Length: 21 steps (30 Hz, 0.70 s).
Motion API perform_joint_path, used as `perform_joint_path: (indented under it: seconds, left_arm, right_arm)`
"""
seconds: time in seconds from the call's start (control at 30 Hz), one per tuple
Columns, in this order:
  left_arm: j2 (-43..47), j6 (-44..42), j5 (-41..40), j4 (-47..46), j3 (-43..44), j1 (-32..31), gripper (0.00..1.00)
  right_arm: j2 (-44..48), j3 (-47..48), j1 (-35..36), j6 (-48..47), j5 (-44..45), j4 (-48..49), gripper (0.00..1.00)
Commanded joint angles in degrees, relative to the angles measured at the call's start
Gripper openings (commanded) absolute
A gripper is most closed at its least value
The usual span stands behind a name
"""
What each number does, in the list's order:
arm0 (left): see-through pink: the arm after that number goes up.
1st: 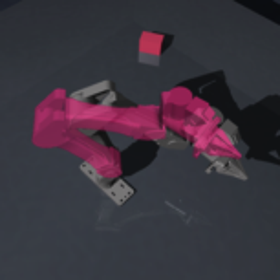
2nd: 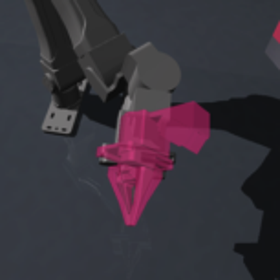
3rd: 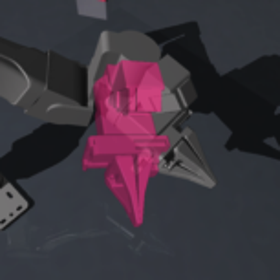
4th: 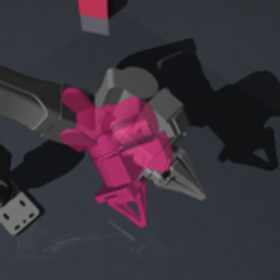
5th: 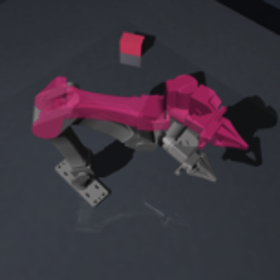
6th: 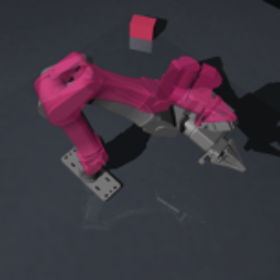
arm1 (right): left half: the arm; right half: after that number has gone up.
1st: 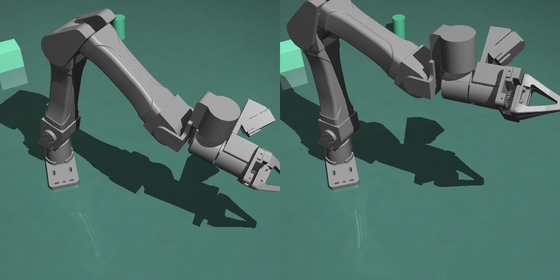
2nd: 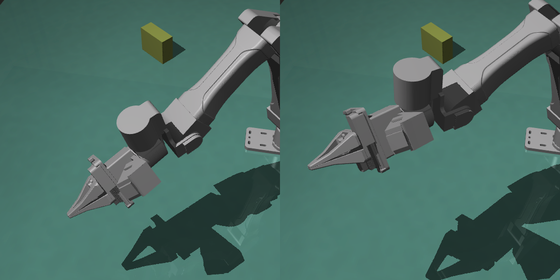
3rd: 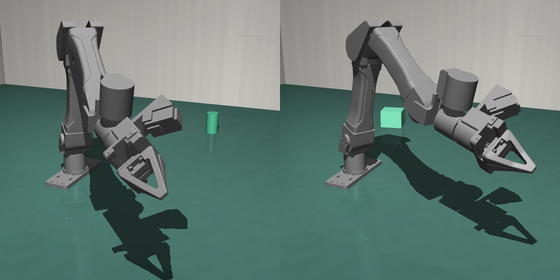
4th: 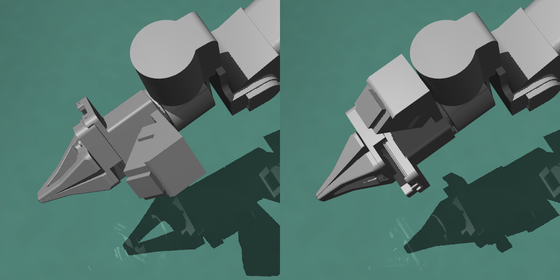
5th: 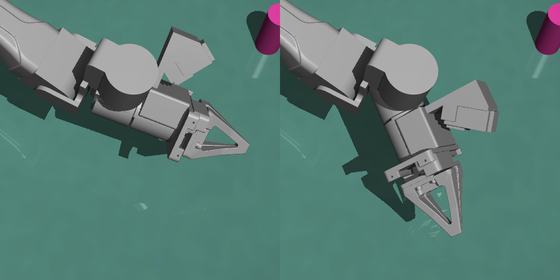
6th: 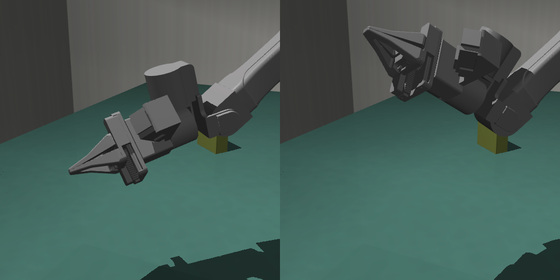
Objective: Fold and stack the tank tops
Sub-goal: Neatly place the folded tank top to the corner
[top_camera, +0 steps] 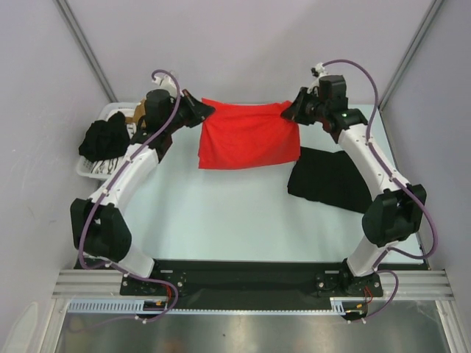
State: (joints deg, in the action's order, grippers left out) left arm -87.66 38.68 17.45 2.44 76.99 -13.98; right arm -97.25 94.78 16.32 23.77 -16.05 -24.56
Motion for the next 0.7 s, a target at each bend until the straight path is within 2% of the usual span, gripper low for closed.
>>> perform_joint_path:
  seconds: [0.0, 0.23, 0.3, 0.5, 0.67]
  left_arm:
    - [-2.2, 3.7, 2.7, -6.1, 4.7, -2.4, 0.00]
    - [-7.5, 7.9, 1.0, -11.4, 7.7, -10.4, 0.00]
    - [-9.4, 8.6, 0.4, -12.5, 8.8, -13.6, 0.01]
    - [-14.1, 10.8, -0.8, -16.3, 9.9, -21.2, 0.00]
    - [-18.0, 12.0, -2.8, -18.1, 10.5, -26.4, 0.00]
  right_arm:
    - [4.3, 3.2, -3.4, -0.7, 0.1, -3.2, 0.00]
    - [13.4, -3.8, -8.7, -0.2, 3.7, -8.7, 0.00]
    - [19.4, -7.5, -10.7, 0.2, 5.8, -9.9, 0.00]
    - [29.6, -14.8, -15.2, 0.6, 11.3, -15.3, 0.00]
    - [35.8, -22.7, -22.9, 0.8, 11.6, -18.1, 0.00]
